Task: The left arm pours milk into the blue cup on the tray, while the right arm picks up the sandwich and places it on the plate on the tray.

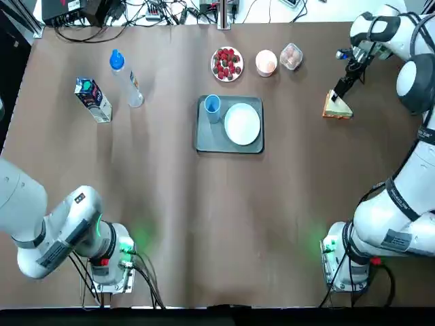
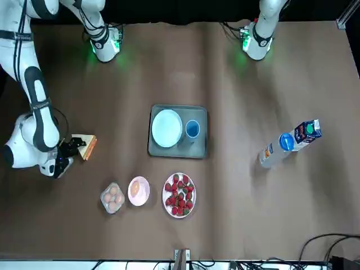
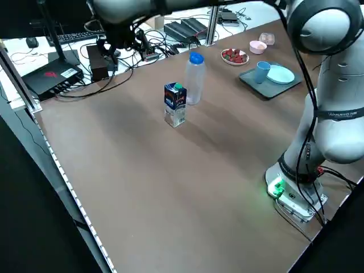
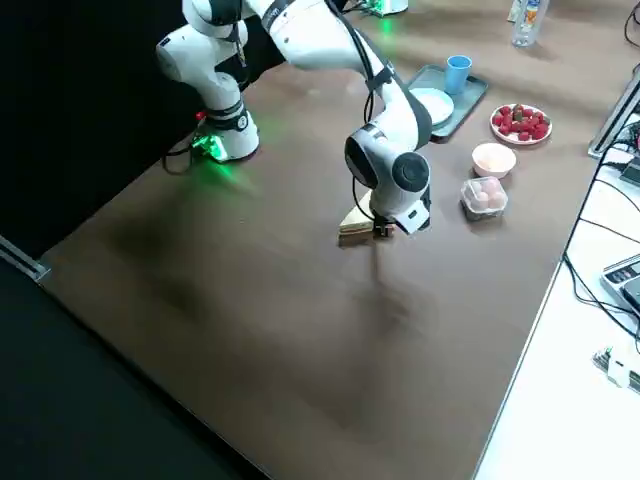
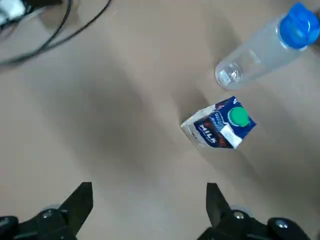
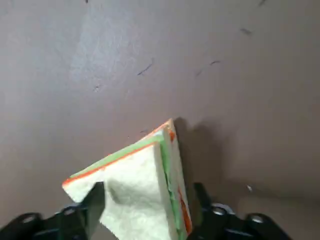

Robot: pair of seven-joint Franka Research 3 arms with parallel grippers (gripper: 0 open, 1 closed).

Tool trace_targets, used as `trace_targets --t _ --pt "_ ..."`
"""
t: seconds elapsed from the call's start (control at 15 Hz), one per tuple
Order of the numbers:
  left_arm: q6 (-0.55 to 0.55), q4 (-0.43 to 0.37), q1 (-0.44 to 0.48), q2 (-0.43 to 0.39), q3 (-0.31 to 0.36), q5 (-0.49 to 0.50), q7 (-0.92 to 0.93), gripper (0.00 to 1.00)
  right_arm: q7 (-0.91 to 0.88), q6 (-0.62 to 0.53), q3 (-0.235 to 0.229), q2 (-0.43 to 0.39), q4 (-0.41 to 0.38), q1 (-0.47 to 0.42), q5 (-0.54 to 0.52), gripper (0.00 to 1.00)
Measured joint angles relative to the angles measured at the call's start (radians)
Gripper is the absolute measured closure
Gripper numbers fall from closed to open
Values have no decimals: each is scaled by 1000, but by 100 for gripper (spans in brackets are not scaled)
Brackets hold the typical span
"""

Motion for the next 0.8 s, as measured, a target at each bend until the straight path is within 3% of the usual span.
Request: trace_targets --t 0.2,0.53,0.67,0.8 --pt "26 1 8 60 -2 -126 249 0 0 -3 3 23 6 7 0 50" --pt "30 1 80 187 2 -272 600 0 1 -22 1 23 18 6 0 77" --pt "19 2 104 225 1 -282 653 0 13 -62 1 24 30 6 0 78" --pt "-40 0 118 275 1 -293 716 0 95 -234 2 24 117 15 0 78"
